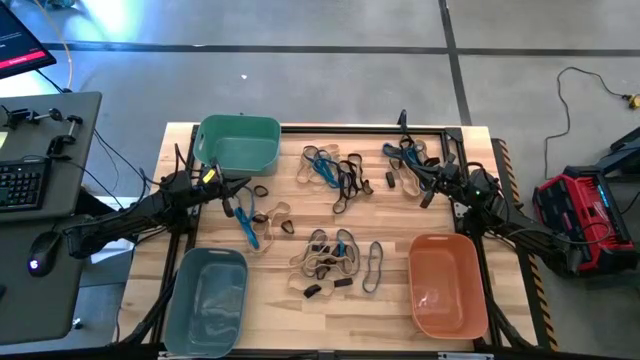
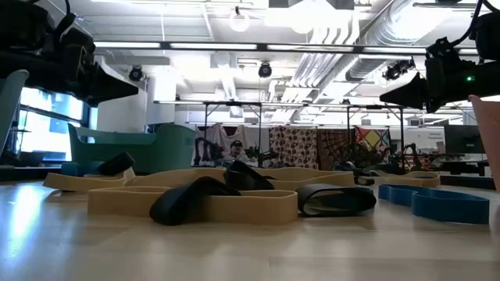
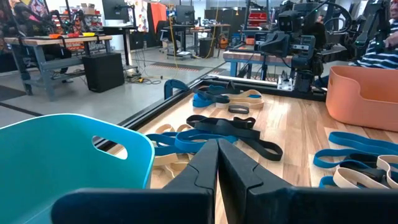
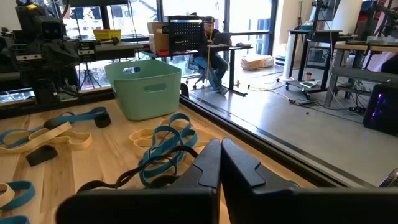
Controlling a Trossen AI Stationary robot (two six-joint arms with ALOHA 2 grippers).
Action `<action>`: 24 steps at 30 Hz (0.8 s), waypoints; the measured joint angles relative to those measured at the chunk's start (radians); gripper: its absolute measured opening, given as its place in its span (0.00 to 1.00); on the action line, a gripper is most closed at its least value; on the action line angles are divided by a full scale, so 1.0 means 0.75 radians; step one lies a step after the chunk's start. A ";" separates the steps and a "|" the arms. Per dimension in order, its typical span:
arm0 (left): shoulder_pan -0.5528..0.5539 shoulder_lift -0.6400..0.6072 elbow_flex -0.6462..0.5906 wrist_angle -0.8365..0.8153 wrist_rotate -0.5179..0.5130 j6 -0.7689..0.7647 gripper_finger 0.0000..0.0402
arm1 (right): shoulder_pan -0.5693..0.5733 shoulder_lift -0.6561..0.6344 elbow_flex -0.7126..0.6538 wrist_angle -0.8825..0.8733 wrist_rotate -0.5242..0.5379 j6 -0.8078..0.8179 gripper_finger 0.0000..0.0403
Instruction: Sort rubber bands into baskets
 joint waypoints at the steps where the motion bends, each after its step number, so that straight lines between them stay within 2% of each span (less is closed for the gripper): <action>1: 0.000 0.000 0.000 0.000 0.000 0.000 0.01 | 0.000 0.000 0.000 0.003 0.000 0.000 0.00; 8: 0.000 0.000 0.000 0.000 0.000 0.000 0.01 | 0.000 0.000 0.000 0.033 0.000 0.001 0.00; 15: 0.000 0.000 0.000 0.000 0.000 0.000 0.01 | 0.000 0.002 0.006 0.342 -0.001 0.061 0.00; 19: 0.000 0.000 0.000 0.000 0.000 0.000 0.01 | 0.000 0.044 0.046 0.264 0.006 0.053 0.00; 24: 0.000 0.000 0.000 0.000 0.000 0.000 0.01 | 0.000 0.196 0.103 0.204 0.011 0.094 0.00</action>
